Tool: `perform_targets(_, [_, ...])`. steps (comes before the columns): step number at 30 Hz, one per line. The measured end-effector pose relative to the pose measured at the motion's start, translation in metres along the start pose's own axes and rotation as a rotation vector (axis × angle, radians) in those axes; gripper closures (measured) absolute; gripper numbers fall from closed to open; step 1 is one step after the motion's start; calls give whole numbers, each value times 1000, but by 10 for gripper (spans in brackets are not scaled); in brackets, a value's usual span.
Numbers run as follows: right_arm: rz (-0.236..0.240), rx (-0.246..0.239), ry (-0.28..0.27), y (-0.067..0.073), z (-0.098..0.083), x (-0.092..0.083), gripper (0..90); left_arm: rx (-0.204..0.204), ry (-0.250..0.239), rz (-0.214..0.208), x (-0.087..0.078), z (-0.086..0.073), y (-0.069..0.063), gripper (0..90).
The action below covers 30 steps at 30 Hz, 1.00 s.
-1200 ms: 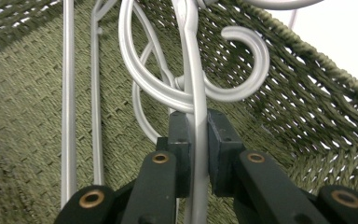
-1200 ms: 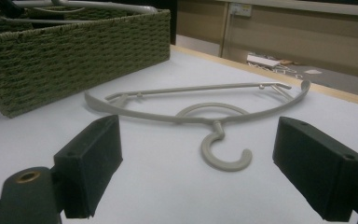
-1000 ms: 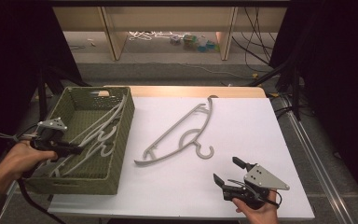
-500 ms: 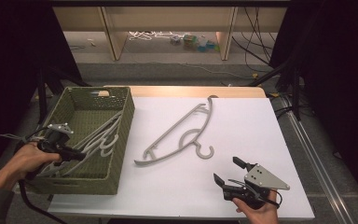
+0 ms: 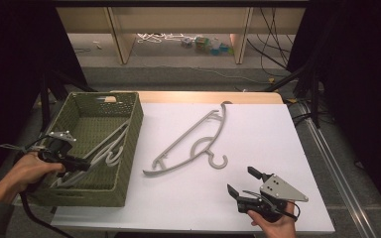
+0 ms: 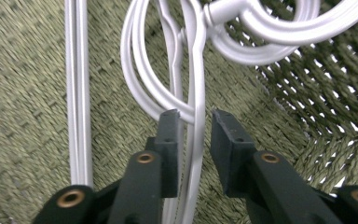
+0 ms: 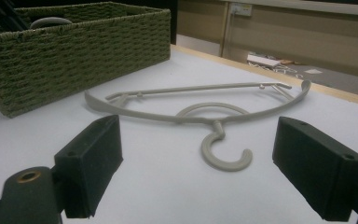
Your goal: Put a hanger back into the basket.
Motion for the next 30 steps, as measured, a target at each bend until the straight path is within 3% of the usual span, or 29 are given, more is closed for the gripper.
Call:
perform_targets(1, [2, 1, -6, 0, 0, 0, 166, -25, -29, 4, 2, 2, -3, 691])
perform_targets(4, [-3, -5, 5, 0, 0, -1, 166, -15, -39, 16, 0, 4, -4, 672])
perform_targets(6, [4, -1, -5, 0, 0, 1, 166, -47, -82, 31, 0, 8, -7, 665])
perform_targets(8, [2, -1, -8, 0, 0, 1, 166, -27, -84, 33, -3, 10, -8, 659])
perform_targets(11, [2, 5, -5, 0, 0, 0, 166, -36, -127, 50, -8, 17, -14, 611])
perform_targets(15, [-5, -7, 8, 0, 0, -1, 166, -75, -226, 89, -14, 28, -23, 463])
perform_targets(16, [4, 0, -11, 1, 0, 0, 166, -98, -248, 99, -16, 31, -26, 428])
perform_targets(20, [0, -1, -3, 0, 0, 0, 166, -170, -389, 108, -28, 45, -37, 371])
perform_targets(23, [4, 0, -10, 1, 0, 0, 166, -171, -441, 128, -37, 56, -49, 330])
perform_targets(30, [6, -1, -10, 1, 0, 1, 166, -104, -531, 149, -45, 78, -95, 279])
Point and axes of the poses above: each handheld gripper's, and its own axes: x roughly forward along the jaws, z roughly out of its top, y roughly to its left, the point moved 5 cm from there along x, roughly forward along the jaws, and after that the axes turned 7 degrees about x, right-handed, at the moved point
